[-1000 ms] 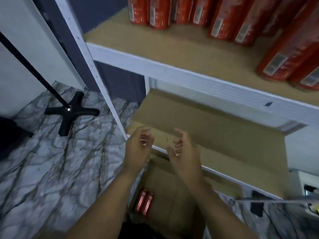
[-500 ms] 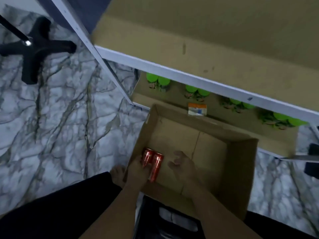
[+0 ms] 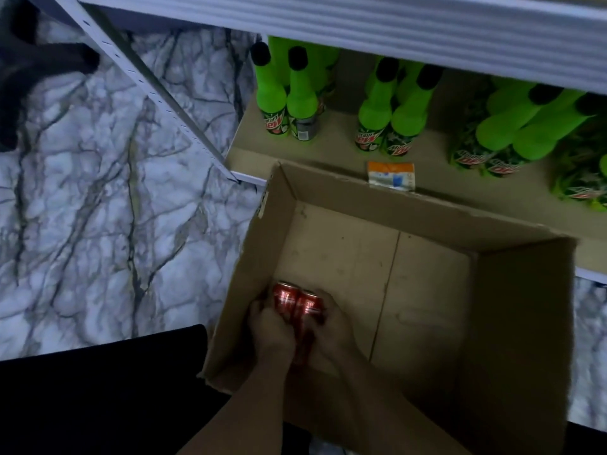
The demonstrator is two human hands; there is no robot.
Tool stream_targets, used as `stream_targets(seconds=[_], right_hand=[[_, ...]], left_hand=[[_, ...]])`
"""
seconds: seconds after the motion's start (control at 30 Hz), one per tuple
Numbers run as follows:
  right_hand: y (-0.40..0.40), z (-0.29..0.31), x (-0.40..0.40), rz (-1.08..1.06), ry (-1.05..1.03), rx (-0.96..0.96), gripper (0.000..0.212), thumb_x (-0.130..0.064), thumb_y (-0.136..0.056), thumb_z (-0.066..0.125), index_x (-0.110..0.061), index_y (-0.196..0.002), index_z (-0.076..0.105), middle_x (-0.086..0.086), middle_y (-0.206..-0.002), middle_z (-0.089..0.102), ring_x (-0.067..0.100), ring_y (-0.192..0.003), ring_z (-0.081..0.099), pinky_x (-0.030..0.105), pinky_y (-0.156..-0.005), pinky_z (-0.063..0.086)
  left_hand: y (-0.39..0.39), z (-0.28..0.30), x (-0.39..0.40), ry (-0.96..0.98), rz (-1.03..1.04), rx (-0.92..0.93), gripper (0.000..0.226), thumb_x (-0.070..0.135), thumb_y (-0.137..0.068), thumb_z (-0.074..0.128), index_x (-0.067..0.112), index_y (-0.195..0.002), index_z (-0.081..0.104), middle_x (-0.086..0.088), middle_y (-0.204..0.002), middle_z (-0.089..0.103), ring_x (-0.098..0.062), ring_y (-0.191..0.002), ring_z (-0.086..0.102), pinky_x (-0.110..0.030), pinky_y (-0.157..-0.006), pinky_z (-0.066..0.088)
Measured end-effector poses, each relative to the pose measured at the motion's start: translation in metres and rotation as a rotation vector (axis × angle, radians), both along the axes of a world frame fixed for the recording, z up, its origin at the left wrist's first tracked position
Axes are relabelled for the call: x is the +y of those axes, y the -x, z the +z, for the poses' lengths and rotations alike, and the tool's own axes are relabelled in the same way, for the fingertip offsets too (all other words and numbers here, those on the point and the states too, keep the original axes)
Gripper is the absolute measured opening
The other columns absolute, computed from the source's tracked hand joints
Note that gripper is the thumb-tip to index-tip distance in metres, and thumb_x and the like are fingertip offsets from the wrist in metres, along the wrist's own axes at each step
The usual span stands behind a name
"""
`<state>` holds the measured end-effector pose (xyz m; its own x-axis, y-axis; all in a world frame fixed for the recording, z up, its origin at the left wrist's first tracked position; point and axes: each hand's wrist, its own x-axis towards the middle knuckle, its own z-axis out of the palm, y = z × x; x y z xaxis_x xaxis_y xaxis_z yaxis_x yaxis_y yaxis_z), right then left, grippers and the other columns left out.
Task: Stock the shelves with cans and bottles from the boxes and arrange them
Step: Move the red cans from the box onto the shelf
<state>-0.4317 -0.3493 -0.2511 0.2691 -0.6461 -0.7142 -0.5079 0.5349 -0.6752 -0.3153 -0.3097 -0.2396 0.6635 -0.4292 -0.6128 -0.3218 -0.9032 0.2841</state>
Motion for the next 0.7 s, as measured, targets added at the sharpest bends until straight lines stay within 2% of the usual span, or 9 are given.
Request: stream_targets(seconds=[0.03, 0.1, 0.2, 0.27, 0.37, 0.43, 0.53, 0.63, 0.7], right_hand=[[0.001, -0.004, 0.0, -0.03, -0.011, -0.011, 0.061, 0.0, -0.086, 0.072, -0.022, -0.14, 0.052, -0.001, -0.128, 0.064, 0.016, -0.115, 0.061, 0.034, -0.104, 0.048], [0.004, -0.007, 0.0, -0.073, -0.046, -0.042, 0.06, 0.004, -0.082, 0.073, -0.027, -0.13, 0.056, 0.002, -0.122, 0.068, 0.021, -0.112, 0.065, 0.038, -0.099, 0.053], [0.006, -0.011, -0.001, -0.11, -0.058, -0.071, 0.055, 0.003, -0.082, 0.075, -0.032, -0.122, 0.057, -0.003, -0.117, 0.069, 0.017, -0.108, 0.066, 0.035, -0.092, 0.057], [0.007, -0.014, 0.004, -0.147, -0.05, -0.06, 0.051, -0.001, -0.082, 0.076, -0.037, -0.114, 0.059, -0.007, -0.111, 0.07, 0.014, -0.105, 0.067, 0.032, -0.087, 0.058], [0.008, -0.017, 0.008, -0.162, 0.004, -0.06, 0.051, -0.002, -0.077, 0.077, -0.046, -0.099, 0.063, -0.007, -0.103, 0.074, 0.017, -0.1, 0.07, 0.036, -0.084, 0.06], [0.009, -0.013, 0.006, -0.144, 0.015, -0.086, 0.051, 0.001, -0.077, 0.076, -0.043, -0.099, 0.063, -0.005, -0.103, 0.073, 0.02, -0.1, 0.07, 0.035, -0.082, 0.06], [0.012, 0.006, 0.001, -0.128, 0.018, -0.119, 0.045, 0.01, -0.08, 0.071, -0.027, -0.105, 0.062, -0.002, -0.107, 0.072, 0.022, -0.102, 0.069, 0.025, -0.076, 0.057], [0.017, 0.048, -0.005, -0.099, 0.074, -0.146, 0.042, 0.012, -0.084, 0.066, -0.02, -0.112, 0.063, -0.008, -0.106, 0.071, 0.006, -0.092, 0.068, 0.013, -0.068, 0.052], [0.021, 0.086, -0.012, -0.11, 0.127, -0.189, 0.043, 0.012, -0.084, 0.065, -0.017, -0.115, 0.064, -0.012, -0.103, 0.071, 0.001, -0.09, 0.068, 0.013, -0.067, 0.053]], left_hand=[[-0.001, -0.005, 0.001, -0.014, 0.008, 0.002, 0.068, 0.008, -0.085, 0.064, 0.012, -0.152, 0.047, -0.018, -0.142, 0.055, -0.032, -0.134, 0.048, -0.03, -0.12, 0.023], [-0.006, -0.007, 0.001, -0.02, 0.005, 0.06, 0.072, 0.014, -0.088, 0.068, 0.017, -0.155, 0.042, -0.016, -0.143, 0.057, -0.032, -0.133, 0.051, -0.033, -0.118, 0.029], [-0.014, -0.002, 0.003, 0.046, -0.003, 0.228, 0.075, 0.009, -0.089, 0.073, 0.013, -0.156, 0.039, -0.015, -0.145, 0.057, -0.031, -0.132, 0.055, -0.037, -0.112, 0.039], [-0.021, -0.004, 0.005, 0.032, -0.012, 0.28, 0.069, 0.005, -0.087, 0.075, 0.01, -0.149, 0.044, -0.014, -0.139, 0.061, -0.03, -0.125, 0.059, -0.038, -0.107, 0.044], [-0.026, -0.006, 0.004, 0.034, -0.036, 0.277, 0.061, 0.003, -0.085, 0.077, 0.006, -0.139, 0.048, -0.015, -0.131, 0.065, -0.029, -0.119, 0.062, -0.029, -0.096, 0.042], [-0.028, -0.004, 0.004, 0.044, -0.068, 0.283, 0.063, 0.004, -0.083, 0.079, 0.005, -0.139, 0.048, -0.014, -0.131, 0.065, -0.029, -0.119, 0.062, -0.028, -0.095, 0.041], [-0.03, 0.011, 0.005, 0.091, -0.093, 0.308, 0.064, 0.009, -0.083, 0.081, 0.007, -0.138, 0.049, -0.009, -0.127, 0.064, -0.025, -0.117, 0.061, -0.031, -0.098, 0.043], [-0.027, 0.037, 0.004, 0.154, -0.086, 0.326, 0.062, 0.01, -0.083, 0.081, 0.012, -0.137, 0.049, -0.003, -0.122, 0.064, -0.017, -0.11, 0.058, -0.033, -0.098, 0.043], [-0.023, 0.066, 0.001, 0.227, -0.071, 0.313, 0.061, 0.011, -0.083, 0.081, 0.016, -0.135, 0.05, -0.001, -0.119, 0.065, -0.021, -0.111, 0.061, -0.038, -0.099, 0.046]])
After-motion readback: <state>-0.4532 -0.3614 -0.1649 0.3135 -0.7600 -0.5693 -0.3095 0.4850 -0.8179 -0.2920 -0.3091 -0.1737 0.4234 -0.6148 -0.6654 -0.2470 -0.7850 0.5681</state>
